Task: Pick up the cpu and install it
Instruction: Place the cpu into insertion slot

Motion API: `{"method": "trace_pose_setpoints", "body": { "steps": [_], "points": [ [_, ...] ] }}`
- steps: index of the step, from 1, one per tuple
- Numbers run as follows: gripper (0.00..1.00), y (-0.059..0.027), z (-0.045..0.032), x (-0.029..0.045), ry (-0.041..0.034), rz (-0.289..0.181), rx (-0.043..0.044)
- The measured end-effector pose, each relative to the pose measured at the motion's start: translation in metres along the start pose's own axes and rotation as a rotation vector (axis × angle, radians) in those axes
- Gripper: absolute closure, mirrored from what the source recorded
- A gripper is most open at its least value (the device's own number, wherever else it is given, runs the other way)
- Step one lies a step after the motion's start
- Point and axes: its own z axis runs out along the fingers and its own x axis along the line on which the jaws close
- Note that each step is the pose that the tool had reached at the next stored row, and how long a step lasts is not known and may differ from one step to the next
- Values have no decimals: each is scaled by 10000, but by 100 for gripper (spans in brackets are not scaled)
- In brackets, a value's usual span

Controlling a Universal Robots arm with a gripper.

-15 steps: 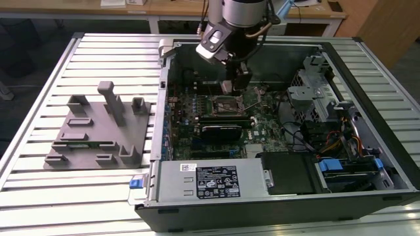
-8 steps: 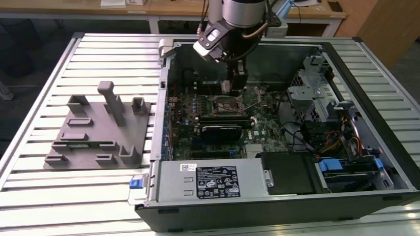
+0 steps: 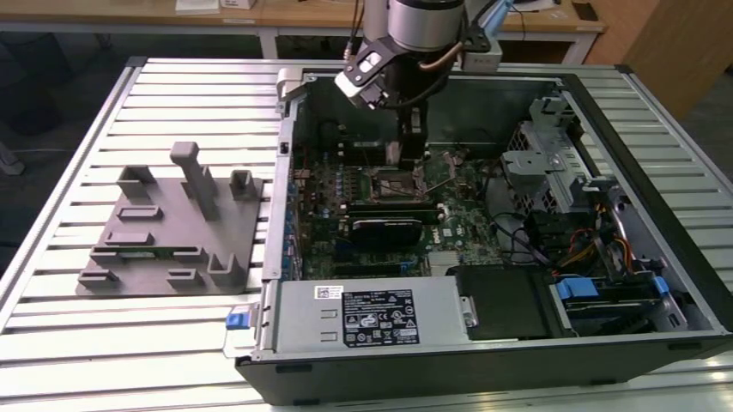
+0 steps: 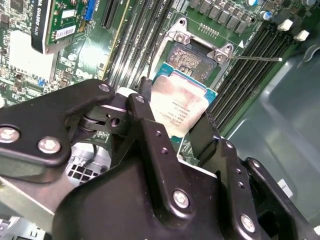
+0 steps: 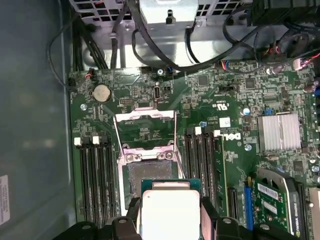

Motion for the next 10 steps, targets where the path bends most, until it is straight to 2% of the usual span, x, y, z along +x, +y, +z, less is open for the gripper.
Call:
{"method": "trace_pose_setpoints", "body": {
  "steps": [10],
  "points": [
    [45,6,141,5,20,-751,-18]
  ]
}}
